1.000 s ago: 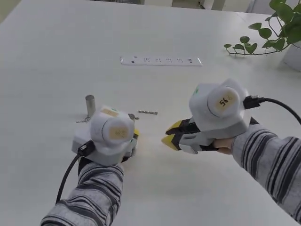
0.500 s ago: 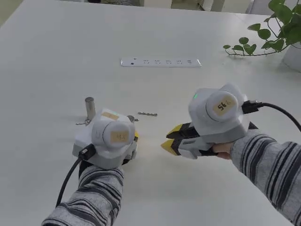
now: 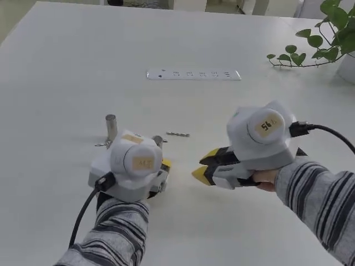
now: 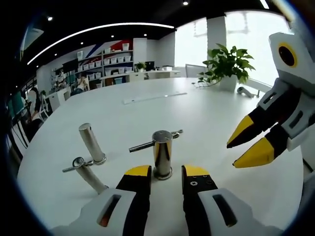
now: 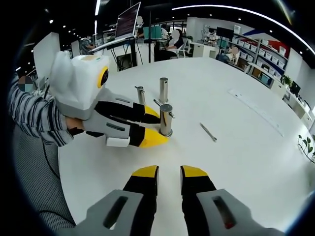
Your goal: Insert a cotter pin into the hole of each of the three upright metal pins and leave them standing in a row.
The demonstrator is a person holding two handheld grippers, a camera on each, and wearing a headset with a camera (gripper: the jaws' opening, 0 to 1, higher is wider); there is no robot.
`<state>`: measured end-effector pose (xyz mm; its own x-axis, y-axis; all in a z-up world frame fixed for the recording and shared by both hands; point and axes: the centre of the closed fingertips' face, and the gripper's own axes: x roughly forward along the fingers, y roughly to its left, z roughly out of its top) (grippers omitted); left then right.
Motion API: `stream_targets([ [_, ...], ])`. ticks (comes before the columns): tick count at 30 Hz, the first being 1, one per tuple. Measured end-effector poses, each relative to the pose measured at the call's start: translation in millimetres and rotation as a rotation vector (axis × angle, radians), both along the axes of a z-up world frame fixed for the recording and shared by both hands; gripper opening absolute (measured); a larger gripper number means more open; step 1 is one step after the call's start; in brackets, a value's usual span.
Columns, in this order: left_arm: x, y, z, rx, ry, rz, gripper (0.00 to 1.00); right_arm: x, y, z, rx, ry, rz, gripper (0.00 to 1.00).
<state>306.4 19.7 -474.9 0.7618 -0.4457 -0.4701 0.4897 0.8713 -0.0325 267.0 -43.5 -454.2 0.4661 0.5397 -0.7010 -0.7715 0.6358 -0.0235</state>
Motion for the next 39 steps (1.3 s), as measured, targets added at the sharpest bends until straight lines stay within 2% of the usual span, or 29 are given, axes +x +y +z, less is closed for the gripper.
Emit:
stream_targets([
  [3,-8.2,4.4,5.3,-0.003,-0.001,-0.009,0.26,3.1,4.1,8.6,0.055,0.002,-0.021,0.15],
  [9,-23.5,15.9,16.4,-0.015,-0.006,-0.009,0.33,9.8,11.6,25.0,0.114,-0.018,-0.031,0.19],
  [12,-32.9,18.3,17.8,-0.023,0.016,-0.020,0.37,16.0,18.6,37.6,0.155,-0.034,-0.044,0.23],
  [15,-40.8,23.5,21.7,-0.046,0.023,-0.008,0.42,21.0,25.9,47.1,0.178,-0.046,-0.042,0.24],
  [18,-44.1,28.6,27.2,-0.071,0.030,0.008,0.50,26.8,33.2,55.9,0.200,-0.052,-0.045,0.26],
  [21,-46.4,33.4,37.0,-0.078,0.015,0.012,0.55,32.9,40.5,61.5,0.201,-0.065,-0.037,0.27],
  [26,-52.9,41.4,49.2,-0.117,0.005,0.031,0.66,44.1,53.1,65.0,0.200,-0.066,-0.030,0.31],
  [34,-56.6,57.3,49.9,-0.073,0.002,0.036,0.80,58.4,78.2,63.4,0.229,-0.040,-0.010,0.32],
  [39,-56.6,67.1,53.4,-0.064,-0.008,0.037,0.86,66.3,95.3,62.9,0.244,-0.032,0.008,0.33],
])
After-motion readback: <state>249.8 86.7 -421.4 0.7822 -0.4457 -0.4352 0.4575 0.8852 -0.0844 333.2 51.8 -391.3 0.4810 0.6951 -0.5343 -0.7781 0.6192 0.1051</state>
